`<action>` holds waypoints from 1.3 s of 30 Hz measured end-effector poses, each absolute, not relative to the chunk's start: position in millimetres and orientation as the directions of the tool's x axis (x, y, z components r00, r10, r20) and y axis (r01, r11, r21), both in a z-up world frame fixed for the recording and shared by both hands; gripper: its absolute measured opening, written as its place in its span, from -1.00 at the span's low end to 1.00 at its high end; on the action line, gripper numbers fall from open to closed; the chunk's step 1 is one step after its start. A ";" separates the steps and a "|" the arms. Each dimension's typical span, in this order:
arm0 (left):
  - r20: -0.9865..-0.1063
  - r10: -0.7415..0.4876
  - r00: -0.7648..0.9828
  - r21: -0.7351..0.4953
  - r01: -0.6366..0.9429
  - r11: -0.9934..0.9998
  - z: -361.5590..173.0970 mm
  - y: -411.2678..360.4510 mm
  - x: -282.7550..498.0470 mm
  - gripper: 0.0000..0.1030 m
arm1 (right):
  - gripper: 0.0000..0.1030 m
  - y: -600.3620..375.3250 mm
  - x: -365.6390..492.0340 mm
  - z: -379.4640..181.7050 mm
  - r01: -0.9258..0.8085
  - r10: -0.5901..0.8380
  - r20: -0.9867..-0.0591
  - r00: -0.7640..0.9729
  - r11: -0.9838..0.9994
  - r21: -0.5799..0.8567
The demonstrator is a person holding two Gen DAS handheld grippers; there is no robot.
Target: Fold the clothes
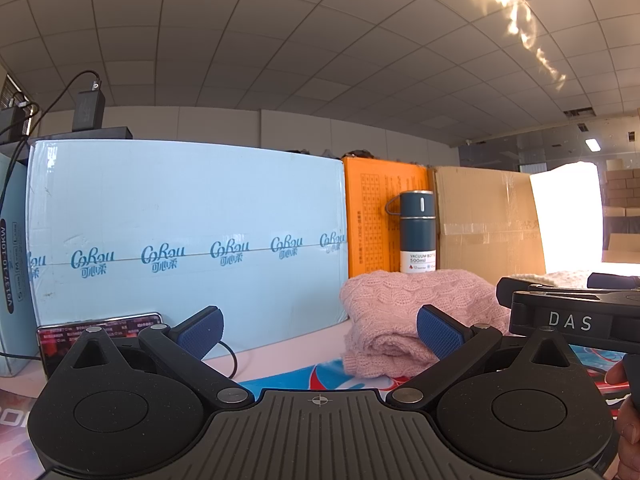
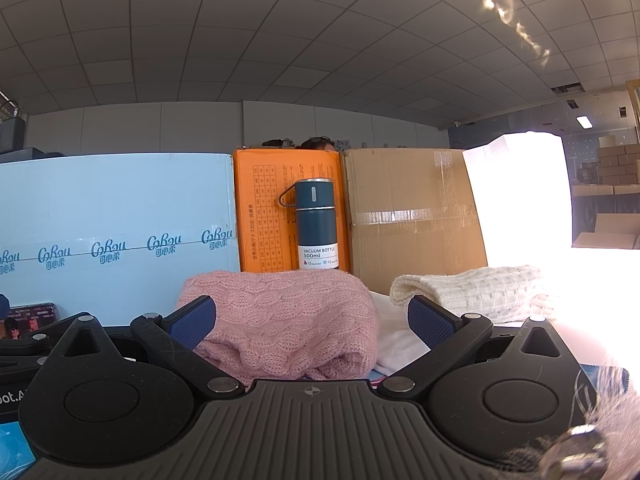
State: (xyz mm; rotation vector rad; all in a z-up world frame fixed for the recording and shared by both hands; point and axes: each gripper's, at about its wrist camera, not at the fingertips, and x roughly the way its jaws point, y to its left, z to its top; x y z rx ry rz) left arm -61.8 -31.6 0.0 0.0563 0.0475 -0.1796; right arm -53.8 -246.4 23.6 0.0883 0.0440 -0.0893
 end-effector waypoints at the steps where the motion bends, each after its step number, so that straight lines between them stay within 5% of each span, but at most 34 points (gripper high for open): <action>1: -0.052 -0.177 0.983 0.052 0.180 0.982 0.1 -31.6 -61.8 1.00 | 1.00 -246.4 -53.9 23.7 0.091 -0.087 -0.048 0.995 0.992 0.086; 39: -0.052 -0.152 0.987 0.050 0.154 0.987 -0.1 -29.8 -63.7 1.00 | 1.00 -247.5 -53.3 23.7 0.089 -0.085 -0.047 0.995 0.992 0.086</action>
